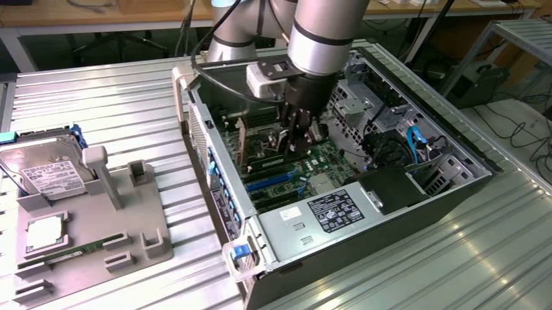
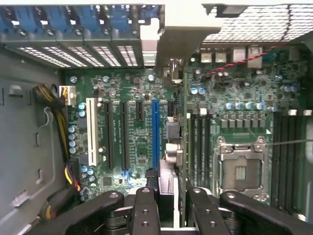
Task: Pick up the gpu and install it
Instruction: 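Insert the gpu into the slot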
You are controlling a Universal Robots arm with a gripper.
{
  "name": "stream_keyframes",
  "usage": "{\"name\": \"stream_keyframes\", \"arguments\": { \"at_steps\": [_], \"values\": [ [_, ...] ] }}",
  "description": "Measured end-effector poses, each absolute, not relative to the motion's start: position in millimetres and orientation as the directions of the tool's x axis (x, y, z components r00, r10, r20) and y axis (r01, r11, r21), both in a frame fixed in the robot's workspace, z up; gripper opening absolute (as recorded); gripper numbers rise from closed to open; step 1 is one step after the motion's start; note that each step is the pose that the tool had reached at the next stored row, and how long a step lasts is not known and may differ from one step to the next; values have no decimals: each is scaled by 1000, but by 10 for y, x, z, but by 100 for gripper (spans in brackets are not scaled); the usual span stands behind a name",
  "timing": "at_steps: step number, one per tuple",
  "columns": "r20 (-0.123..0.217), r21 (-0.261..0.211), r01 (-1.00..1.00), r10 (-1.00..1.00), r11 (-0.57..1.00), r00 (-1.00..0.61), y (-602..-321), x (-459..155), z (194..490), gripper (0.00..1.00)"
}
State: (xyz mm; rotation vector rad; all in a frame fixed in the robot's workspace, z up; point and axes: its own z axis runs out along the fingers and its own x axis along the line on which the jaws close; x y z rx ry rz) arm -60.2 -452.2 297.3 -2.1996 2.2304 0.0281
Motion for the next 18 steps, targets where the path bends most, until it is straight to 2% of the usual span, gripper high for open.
{"name": "stream_keyframes", "arguments": {
  "at_steps": [18],
  "values": [
    [-19,6,-1000,-1000,-3,3,-4566,-714,2618,28]
  ]
}}
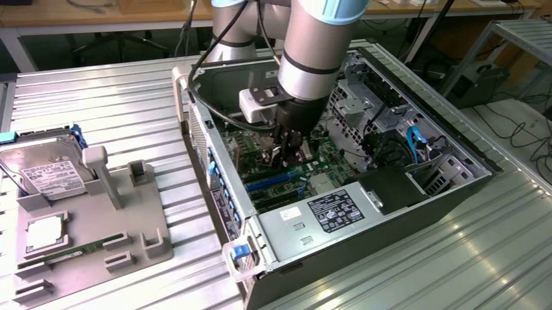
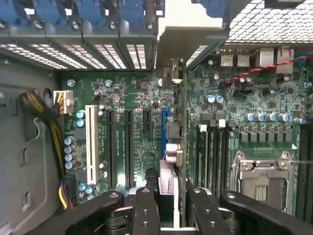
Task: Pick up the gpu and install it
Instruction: 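Insert the gpu into the slot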
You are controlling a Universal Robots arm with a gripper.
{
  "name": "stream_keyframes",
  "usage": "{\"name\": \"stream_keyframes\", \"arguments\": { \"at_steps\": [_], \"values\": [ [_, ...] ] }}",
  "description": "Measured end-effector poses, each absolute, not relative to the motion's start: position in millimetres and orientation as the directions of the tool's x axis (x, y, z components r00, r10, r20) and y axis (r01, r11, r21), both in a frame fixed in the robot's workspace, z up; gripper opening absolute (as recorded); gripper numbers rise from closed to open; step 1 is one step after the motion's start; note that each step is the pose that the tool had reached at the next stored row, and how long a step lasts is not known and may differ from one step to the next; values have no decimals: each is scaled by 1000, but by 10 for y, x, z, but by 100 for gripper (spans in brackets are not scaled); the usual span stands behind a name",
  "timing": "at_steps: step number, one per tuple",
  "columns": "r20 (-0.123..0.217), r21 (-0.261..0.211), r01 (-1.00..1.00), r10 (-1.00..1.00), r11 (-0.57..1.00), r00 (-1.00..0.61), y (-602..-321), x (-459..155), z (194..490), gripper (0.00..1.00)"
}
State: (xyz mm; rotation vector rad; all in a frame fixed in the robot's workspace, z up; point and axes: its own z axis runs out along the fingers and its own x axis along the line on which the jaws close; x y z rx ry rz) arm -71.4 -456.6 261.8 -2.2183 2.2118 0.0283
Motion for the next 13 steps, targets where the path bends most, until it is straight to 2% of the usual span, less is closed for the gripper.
{"name": "stream_keyframes", "arguments": {
  "at_steps": [13],
  "values": [
    [-19,6,-1000,-1000,-5,5,-4593,-792,2468,28]
  ]
}}
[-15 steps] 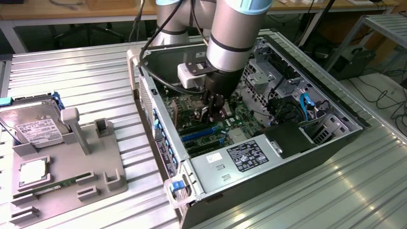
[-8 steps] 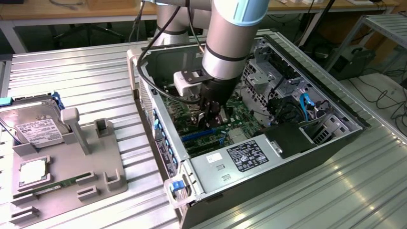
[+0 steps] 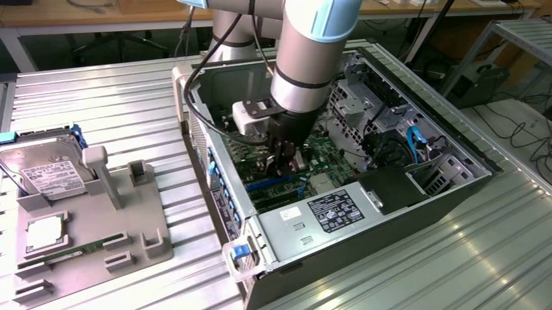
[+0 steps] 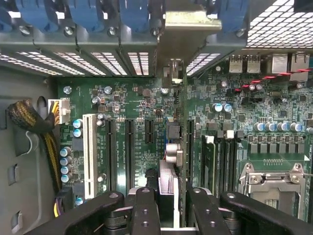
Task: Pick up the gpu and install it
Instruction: 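Insert the gpu into the slot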
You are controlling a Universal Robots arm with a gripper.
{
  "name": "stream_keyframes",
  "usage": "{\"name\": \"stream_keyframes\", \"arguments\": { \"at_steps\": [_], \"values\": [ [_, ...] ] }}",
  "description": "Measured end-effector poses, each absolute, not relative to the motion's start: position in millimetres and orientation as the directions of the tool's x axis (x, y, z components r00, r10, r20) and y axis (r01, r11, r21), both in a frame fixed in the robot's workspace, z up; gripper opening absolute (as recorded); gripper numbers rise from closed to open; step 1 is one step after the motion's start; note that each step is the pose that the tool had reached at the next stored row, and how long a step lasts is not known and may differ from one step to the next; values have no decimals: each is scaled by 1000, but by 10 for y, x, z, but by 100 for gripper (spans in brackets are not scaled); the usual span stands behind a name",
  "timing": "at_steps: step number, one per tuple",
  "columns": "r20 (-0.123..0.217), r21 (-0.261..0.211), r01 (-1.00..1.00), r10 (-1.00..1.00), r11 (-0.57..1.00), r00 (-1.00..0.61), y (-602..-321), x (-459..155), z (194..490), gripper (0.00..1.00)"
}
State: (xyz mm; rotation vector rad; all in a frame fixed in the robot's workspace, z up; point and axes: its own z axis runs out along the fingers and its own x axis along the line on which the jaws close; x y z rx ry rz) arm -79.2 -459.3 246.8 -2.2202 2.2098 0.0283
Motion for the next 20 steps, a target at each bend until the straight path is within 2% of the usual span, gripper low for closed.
{"name": "stream_keyframes", "arguments": {
  "at_steps": [20],
  "values": [
    [-19,9,-1000,-1000,-5,5,-4593,-819,2327,28]
  ]
}}
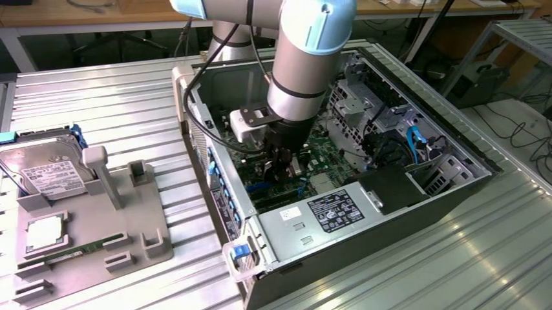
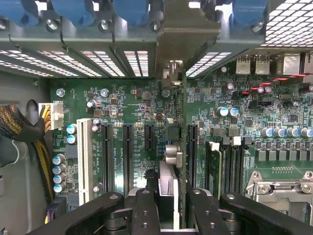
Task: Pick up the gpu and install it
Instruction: 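Insert the gpu into the slot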
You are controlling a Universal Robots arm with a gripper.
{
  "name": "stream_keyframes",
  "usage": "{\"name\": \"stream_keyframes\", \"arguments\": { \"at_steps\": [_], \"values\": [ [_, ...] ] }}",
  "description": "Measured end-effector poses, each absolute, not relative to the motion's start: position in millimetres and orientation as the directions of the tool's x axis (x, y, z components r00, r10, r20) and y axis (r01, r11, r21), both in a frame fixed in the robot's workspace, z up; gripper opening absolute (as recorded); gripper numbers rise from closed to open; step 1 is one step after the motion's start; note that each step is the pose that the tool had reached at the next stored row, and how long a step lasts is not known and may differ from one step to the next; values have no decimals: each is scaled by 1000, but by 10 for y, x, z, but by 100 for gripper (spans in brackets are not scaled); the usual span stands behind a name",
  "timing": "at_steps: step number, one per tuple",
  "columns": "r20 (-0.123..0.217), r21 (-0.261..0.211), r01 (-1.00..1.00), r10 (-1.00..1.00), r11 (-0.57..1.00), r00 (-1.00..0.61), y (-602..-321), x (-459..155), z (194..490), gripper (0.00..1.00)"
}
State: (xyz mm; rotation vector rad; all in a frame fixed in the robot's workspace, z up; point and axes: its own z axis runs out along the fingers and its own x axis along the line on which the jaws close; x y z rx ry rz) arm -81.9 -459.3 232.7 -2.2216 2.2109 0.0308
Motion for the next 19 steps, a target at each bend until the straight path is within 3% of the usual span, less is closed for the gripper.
{"name": "stream_keyframes", "arguments": {
  "at_steps": [19],
  "values": [
    [-19,16,-1000,-1000,-5,5,-4593,-814,2196,28]
  ]
}}
